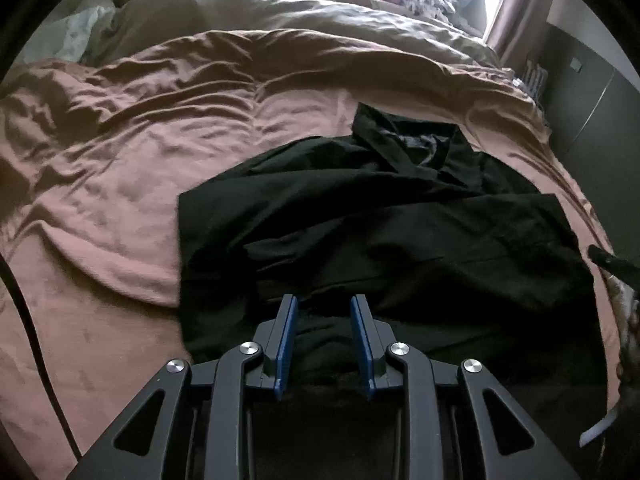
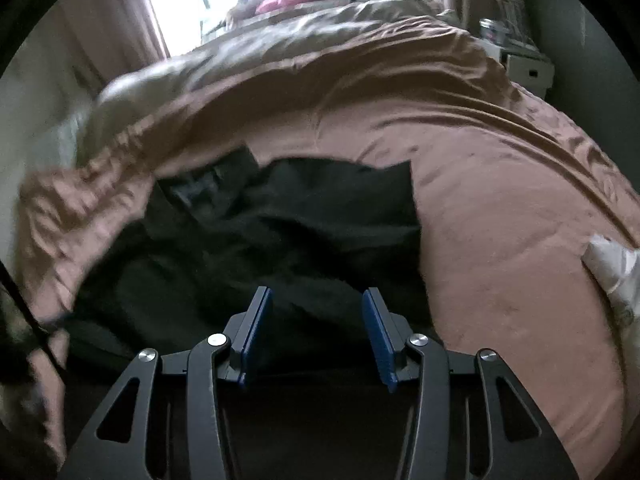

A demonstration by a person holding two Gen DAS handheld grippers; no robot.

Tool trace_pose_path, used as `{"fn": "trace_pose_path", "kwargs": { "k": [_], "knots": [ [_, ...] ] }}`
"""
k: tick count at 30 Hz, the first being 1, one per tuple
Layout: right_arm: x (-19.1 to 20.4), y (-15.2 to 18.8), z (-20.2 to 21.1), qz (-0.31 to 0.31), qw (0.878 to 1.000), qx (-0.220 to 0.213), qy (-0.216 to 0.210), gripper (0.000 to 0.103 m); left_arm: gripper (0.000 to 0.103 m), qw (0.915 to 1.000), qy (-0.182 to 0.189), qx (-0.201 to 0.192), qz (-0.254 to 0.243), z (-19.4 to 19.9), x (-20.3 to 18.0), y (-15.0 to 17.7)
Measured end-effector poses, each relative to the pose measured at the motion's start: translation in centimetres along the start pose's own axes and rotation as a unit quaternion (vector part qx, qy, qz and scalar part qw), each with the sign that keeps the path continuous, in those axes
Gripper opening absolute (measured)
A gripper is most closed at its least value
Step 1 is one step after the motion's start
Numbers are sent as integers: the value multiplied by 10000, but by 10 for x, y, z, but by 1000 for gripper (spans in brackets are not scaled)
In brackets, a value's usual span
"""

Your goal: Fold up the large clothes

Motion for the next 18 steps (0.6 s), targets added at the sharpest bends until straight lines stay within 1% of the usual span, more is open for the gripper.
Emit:
{"fn": "trace_pose_path", "kwargs": {
  "k": [3,5,8,9,11,12,13,15,18],
  "knots": [
    [-7,-5,-19,85,9996,134,234,44,29,9999,-75,91,2,-6,7,3],
    [-8,-7,-30,144,9991,247,318,44,29,9999,-94,130,-17,-12,10,6],
    [-14,1,-52,253,9969,515,531,44,29,9998,-144,90,-43,-23,13,7],
    [-14,1,-55,344,9957,547,663,44,29,9999,-120,124,-10,-28,14,9],
    [-19,2,-59,575,9902,598,1128,44,30,9997,-156,162,26,-36,15,11],
    [-24,3,-59,583,9872,648,1338,44,32,9997,-181,148,4,-38,14,11],
    [-30,4,-60,472,9860,741,1415,44,32,9997,-221,116,-37,-37,13,10],
    [-31,2,-57,269,9894,746,1213,44,32,9996,-249,110,-69,-34,13,10],
    [-25,-2,-35,200,9937,535,966,44,32,9997,-223,32,-34,-17,17,12]
  ]
}}
Point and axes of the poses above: each gripper's, at about its wrist camera, not at the fingertips, and z roughly against the way its jaws point, x to its left, y to its underside, the point moved 9 cm from there along -z, roughly the way its jaws point, and after that the axes turned 14 degrees about z, right-handed, at the moved point
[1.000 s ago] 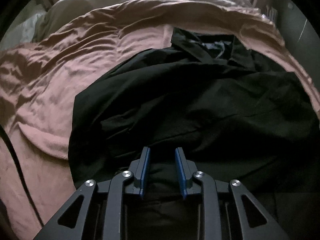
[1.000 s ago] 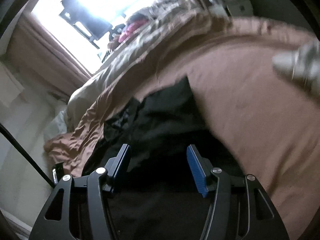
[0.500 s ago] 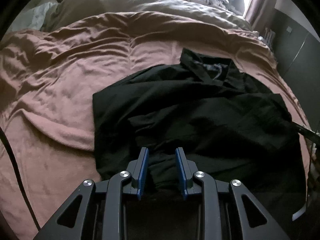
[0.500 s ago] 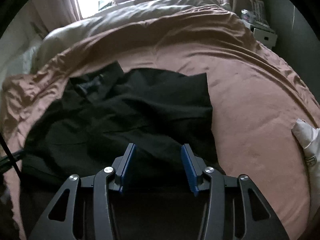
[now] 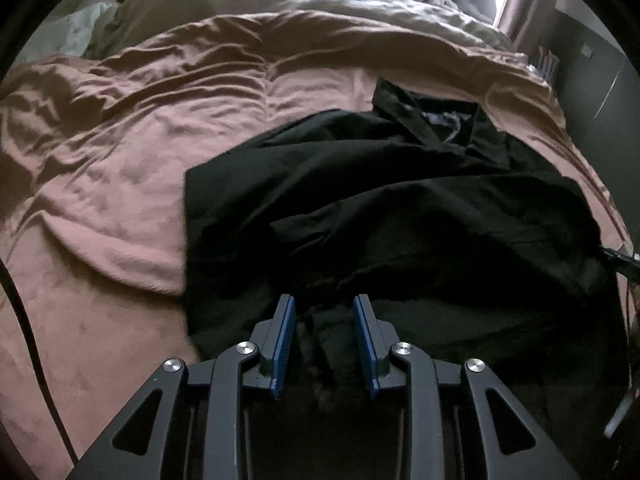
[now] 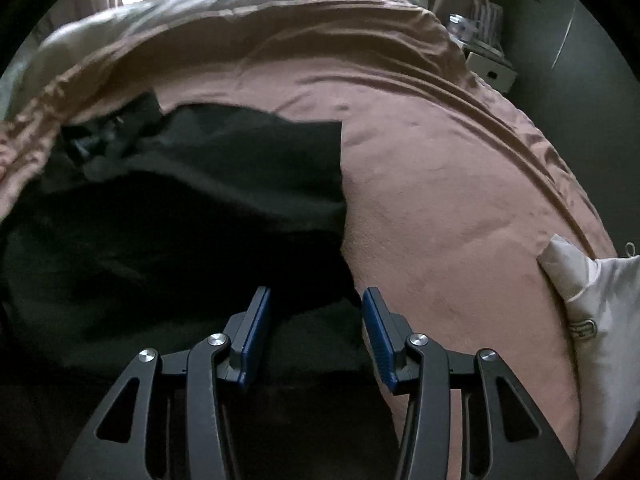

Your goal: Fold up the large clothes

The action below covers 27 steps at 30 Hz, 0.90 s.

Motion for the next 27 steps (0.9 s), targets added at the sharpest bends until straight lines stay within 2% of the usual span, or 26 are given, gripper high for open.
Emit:
{"fn": "trace_pose_path", "kwargs": {
  "k": [4,7,9,12,15,17,19,21,23,24,26,27],
  "knots": [
    [2,3,36,43,9994,-268,-205,44,32,10000,68,-30,42,32,11,12],
    [3,17,59,16,9988,-278,-393,44,33,9997,113,-165,139,59,19,23],
    [3,27,74,10,9986,-268,-461,44,45,9992,154,-283,246,82,26,34],
    [0,44,101,30,9983,-318,-495,44,57,9976,286,-472,407,115,33,47],
    [-3,63,128,-40,9975,-391,-584,55,58,9960,455,-590,487,149,33,63],
    [-10,78,150,-119,9965,-460,-683,61,58,9956,388,-702,488,171,34,73],
    [-11,94,169,-202,9950,-544,-807,74,59,9943,396,-850,501,191,34,82],
    [-15,106,186,-183,9940,-688,-830,86,68,9926,427,-1019,514,214,35,94],
    [-20,123,203,-75,9939,-823,-732,87,75,9902,450,-1231,483,235,36,103],
    [-22,133,213,-51,9938,-878,-686,88,85,9888,442,-1355,441,247,37,109],
    [-27,148,233,-72,9920,-1071,-660,100,96,9875,503,-1431,425,265,38,121],
    [-30,153,242,-62,9911,-1166,-636,103,96,9869,617,-1430,427,273,37,128]
  ]
}}
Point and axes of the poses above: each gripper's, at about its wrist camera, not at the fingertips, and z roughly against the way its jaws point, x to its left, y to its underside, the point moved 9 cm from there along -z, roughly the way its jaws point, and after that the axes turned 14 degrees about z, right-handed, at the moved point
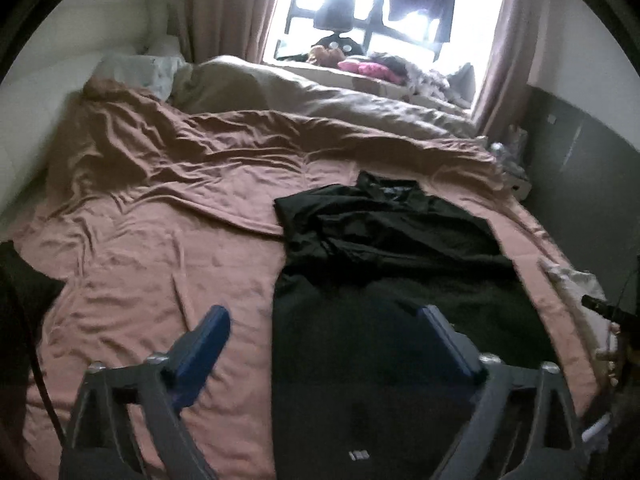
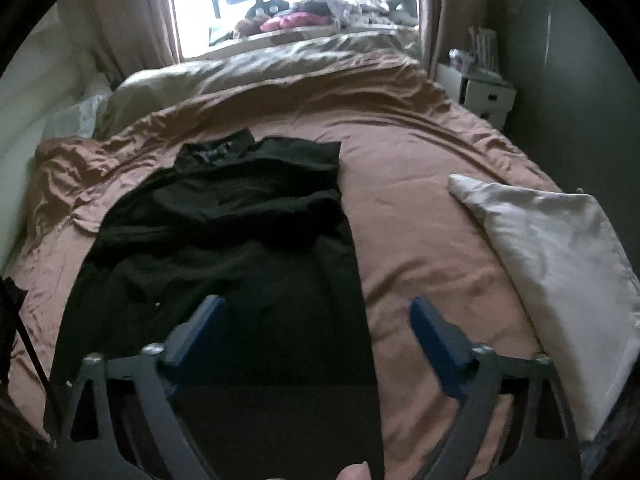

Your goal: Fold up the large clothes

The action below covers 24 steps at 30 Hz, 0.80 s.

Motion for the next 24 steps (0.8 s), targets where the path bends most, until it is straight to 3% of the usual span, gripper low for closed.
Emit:
{"fn": "trace_pose_path", "kwargs": {
  "k": [4,6,10,14,24],
  "knots": [
    [0,22,34,42,9999,-165,11,103,96,9999,119,-120,-32,39,-3,14],
    [1,35,50,-25,9997,-228,-94,103,102,9996,212,-175,47,58,-2,22],
    [-2,56,86,-98,9971,-610,-439,103,103,9980,468,-200,384,85,0,37],
    [-10,81,113,16,9941,-1051,-275,103,103,9985,329,-428,99,109,-1,60],
    [-21,162,125,-51,9955,-764,-563,103,103,9983,187,-552,64,133,16,127]
  ]
}}
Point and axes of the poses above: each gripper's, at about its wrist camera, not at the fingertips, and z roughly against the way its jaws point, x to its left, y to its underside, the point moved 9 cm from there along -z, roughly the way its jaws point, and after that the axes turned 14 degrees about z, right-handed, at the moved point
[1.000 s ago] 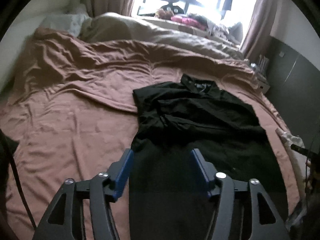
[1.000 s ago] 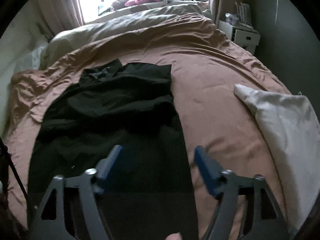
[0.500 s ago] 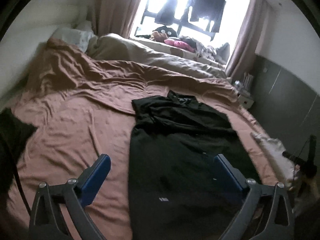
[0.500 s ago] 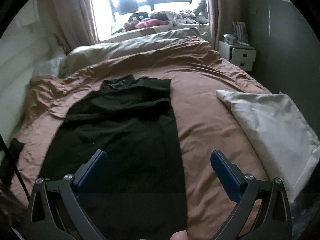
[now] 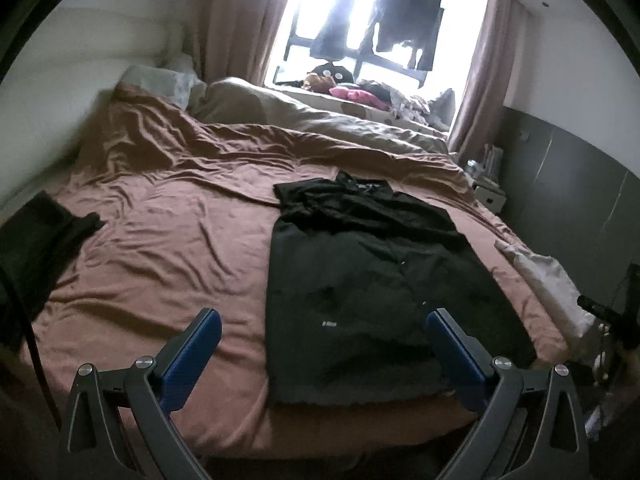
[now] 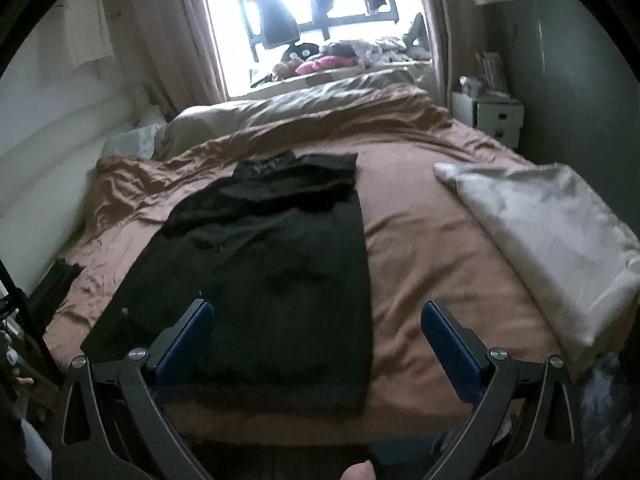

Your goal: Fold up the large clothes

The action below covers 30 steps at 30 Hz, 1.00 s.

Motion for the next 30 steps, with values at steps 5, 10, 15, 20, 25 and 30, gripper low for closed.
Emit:
{"fn": "trace_pose_path", "kwargs": {
  "k": [5,10,15,20,25,30],
  "knots": [
    [-15,23,18,-224,9995,-201,70,103,103,9998,-14,175,21,3,11,31],
    [-7,54,18,-252,9995,-173,13,103,103,9992,42,381,78,-2,25,60],
    [0,75,-2,-376,9992,27,-145,97,90,9982,96,572,155,-14,39,78],
    [5,78,-26,-559,9974,276,-350,68,67,9949,60,946,346,-42,50,88],
    [8,75,-43,-734,9951,445,-494,59,61,9913,50,1178,588,-68,60,89],
    [4,79,-60,-1118,9896,629,-657,54,60,9873,17,1404,739,-92,66,92]
  ]
}}
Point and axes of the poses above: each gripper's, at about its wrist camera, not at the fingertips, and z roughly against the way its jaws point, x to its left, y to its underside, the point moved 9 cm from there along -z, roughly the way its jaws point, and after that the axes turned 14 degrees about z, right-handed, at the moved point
